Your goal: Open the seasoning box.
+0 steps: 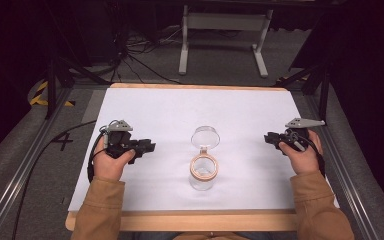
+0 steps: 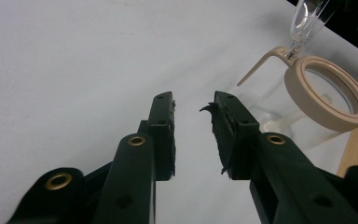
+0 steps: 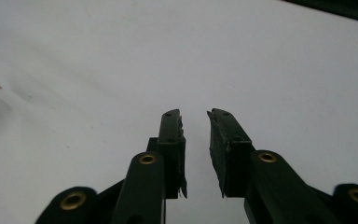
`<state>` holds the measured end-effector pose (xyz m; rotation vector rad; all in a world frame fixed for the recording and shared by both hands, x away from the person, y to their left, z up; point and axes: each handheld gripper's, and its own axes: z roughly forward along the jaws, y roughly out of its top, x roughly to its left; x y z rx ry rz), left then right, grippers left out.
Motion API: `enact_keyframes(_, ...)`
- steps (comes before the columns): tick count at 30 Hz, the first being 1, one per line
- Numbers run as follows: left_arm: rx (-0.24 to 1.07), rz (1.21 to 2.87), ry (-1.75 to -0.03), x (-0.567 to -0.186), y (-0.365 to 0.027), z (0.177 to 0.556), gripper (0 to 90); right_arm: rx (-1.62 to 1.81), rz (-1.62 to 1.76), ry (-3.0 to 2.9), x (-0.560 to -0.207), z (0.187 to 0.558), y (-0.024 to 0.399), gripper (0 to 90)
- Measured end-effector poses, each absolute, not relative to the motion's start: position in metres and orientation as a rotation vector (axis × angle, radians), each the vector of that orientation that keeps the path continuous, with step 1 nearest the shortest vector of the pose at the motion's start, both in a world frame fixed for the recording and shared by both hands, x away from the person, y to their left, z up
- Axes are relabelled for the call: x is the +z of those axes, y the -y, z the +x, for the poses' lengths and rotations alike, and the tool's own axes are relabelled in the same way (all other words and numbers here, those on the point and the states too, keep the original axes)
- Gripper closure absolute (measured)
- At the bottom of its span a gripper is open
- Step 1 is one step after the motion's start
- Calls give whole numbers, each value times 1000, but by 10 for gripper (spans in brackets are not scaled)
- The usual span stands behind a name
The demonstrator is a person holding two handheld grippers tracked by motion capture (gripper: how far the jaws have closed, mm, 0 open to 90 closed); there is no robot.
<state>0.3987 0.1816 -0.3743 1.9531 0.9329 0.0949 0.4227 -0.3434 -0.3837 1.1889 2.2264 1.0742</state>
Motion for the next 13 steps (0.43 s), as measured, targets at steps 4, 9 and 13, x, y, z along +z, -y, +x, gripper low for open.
enact_keyframes(4, 87, 1953, -938, -375, -180, 399, 685, 986, 1306, -2292, -400, 430, 345, 710)
enact_keyframes(9, 89, 1949, -939, -374, -180, 399, 680, 839, 1389, -2334, -411, 433, 344, 681)
enact_keyframes(13, 95, 1950, -944, -375, -180, 400, 662, 939, 1371, -2314, -406, 430, 342, 625)
